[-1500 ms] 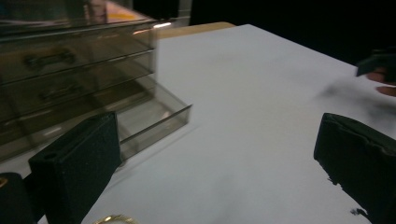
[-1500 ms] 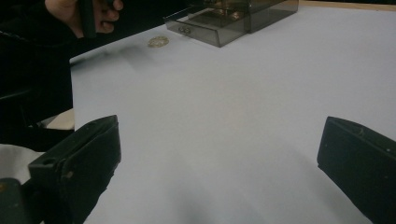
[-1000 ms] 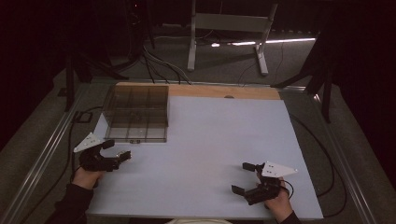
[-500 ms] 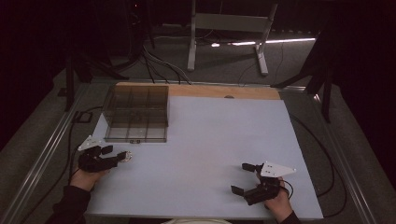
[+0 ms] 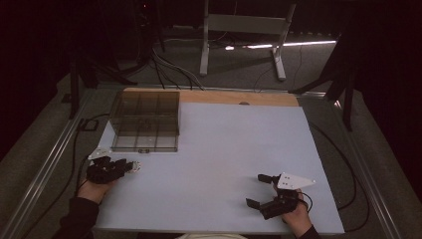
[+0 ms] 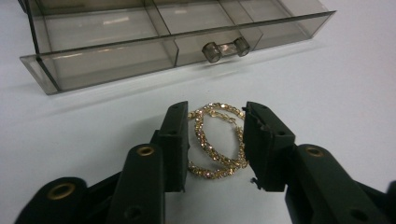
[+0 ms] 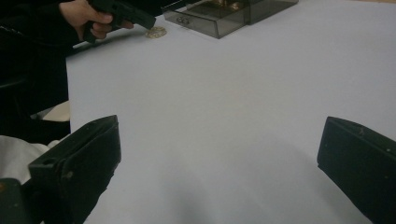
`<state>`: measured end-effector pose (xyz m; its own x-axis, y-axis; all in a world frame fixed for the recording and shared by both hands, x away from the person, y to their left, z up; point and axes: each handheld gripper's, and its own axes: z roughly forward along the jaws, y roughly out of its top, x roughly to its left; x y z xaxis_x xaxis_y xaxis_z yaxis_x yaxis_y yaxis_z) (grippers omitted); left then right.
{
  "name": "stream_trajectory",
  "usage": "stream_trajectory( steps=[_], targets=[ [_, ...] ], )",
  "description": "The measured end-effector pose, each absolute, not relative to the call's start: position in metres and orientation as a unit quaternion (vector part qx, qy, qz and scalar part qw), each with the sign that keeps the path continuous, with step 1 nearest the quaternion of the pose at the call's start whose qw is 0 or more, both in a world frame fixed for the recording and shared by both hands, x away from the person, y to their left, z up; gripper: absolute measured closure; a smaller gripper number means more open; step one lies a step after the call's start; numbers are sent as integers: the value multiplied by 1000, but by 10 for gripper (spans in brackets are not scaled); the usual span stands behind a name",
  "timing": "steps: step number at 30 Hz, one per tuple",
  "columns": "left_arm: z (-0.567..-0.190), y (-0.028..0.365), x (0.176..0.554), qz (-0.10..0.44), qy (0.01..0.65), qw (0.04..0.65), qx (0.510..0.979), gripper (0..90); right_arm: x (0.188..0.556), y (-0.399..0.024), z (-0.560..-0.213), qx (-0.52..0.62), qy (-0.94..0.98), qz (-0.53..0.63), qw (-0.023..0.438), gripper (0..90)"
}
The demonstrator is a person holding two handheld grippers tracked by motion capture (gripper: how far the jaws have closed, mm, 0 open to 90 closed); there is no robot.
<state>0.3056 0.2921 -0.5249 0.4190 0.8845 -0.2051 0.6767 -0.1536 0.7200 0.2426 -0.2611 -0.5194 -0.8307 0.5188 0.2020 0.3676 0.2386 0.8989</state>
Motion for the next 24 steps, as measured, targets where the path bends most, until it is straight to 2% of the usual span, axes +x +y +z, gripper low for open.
stream_trajectory(
  steps=[7, 17, 24],
  targets=[
    [-529, 290, 308, 141, 536, 373, 744, 702, 243, -262, -519, 285, 782, 550, 69, 0],
    [-529, 282, 308, 177, 540, 344, 748, 848, 243, -262, -519, 287, 782, 548, 68, 0],
    [-526, 284, 307, 177, 539, 342, 749, 865, 243, -262, -519, 290, 782, 548, 68, 0]
  ],
)
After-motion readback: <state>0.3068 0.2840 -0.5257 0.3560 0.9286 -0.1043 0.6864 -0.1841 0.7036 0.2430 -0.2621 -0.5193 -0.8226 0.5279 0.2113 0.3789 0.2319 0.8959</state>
